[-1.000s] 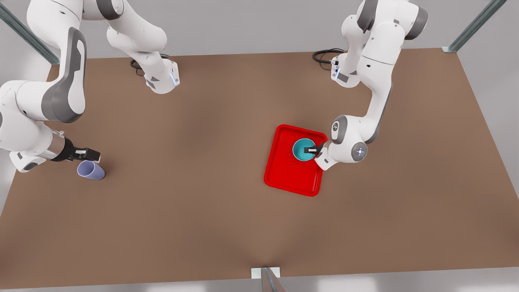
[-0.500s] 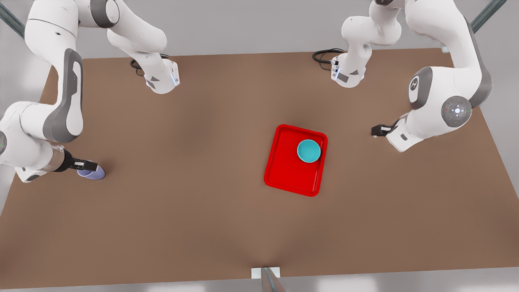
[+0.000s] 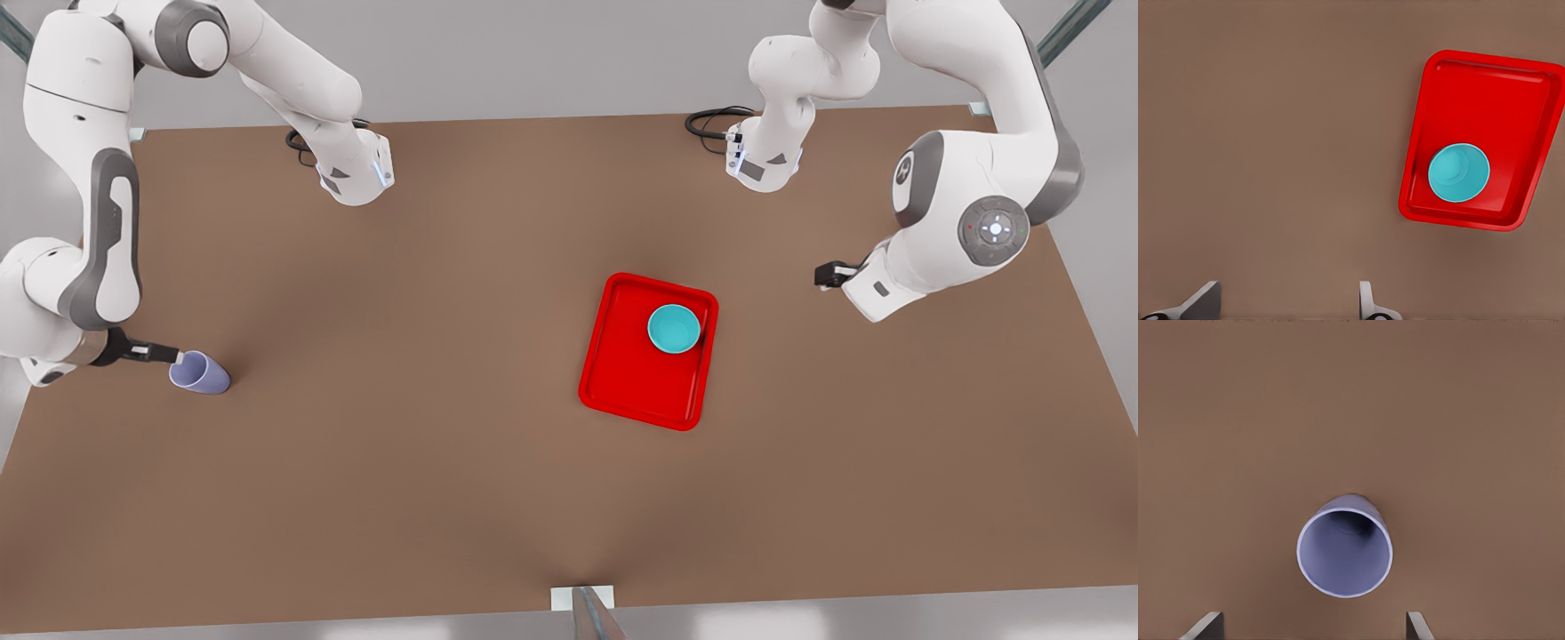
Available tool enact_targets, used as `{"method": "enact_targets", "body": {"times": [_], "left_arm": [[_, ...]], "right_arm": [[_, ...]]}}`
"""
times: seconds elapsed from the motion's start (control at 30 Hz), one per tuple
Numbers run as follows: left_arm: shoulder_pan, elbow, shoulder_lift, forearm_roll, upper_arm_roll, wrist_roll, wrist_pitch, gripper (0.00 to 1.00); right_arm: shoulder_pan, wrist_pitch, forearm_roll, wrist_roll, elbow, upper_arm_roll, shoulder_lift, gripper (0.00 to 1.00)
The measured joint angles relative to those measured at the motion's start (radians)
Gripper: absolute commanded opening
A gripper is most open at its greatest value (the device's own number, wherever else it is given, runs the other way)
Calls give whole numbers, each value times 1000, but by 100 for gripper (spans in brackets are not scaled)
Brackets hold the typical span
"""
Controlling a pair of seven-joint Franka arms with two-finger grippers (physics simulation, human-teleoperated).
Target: Place the bowl on the tray with the left arm and the cup on the tray with the right arm
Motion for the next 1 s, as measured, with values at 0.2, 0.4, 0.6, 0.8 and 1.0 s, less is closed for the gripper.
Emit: {"method": "enact_targets", "body": {"times": [0.2, 0.4, 0.6, 0.8, 1.0], "left_arm": [[0, 0, 0, 2, 0, 0, -2, 100], [0, 0, -2, 2, 0, 1, -2, 100], [0, 0, 0, 3, 0, 0, -2, 100], [0, 0, 2, 4, 0, 0, 2, 100], [-1, 0, -2, 4, 1, 0, 1, 100]], "right_arm": [[-55, 56, 2, -98, 10, 0, 62, 100], [-44, 71, 15, -106, 13, 1, 80, 100], [-55, 93, 12, -110, 11, 0, 122, 100], [-57, 93, 8, -114, 9, -2, 131, 100], [-61, 117, 5, -120, 10, -3, 160, 100]]}}
